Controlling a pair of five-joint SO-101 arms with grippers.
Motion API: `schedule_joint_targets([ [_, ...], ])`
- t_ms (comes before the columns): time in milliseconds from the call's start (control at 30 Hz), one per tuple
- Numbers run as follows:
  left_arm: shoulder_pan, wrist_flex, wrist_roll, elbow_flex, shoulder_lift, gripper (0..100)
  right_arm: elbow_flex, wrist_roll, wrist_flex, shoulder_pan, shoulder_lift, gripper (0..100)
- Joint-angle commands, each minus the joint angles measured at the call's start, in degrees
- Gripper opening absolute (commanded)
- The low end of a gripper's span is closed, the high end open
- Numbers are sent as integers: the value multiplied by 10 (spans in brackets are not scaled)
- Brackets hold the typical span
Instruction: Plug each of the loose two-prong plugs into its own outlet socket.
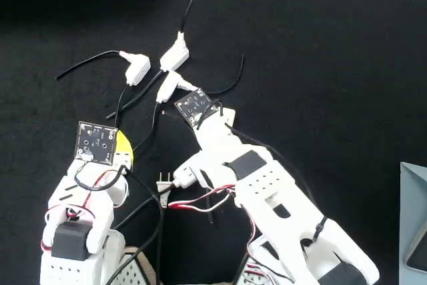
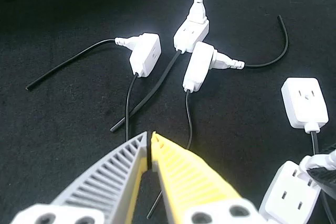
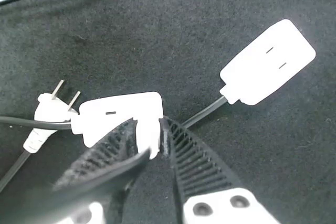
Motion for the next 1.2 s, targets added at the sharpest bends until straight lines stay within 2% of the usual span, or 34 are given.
schedule_joint_targets([
  [0, -5, 0, 4, -17, 0, 30, 0, -12, -11, -8, -1, 12],
  [567, -5, -1, 4, -17, 0, 30, -3, -17, -49, -9, 66, 12],
  [833, -5, -2, 4, -17, 0, 30, -87, -27, 81, -9, 67, 12],
  [1167, -5, -2, 4, -17, 0, 30, -104, -27, 91, -9, 72, 12],
])
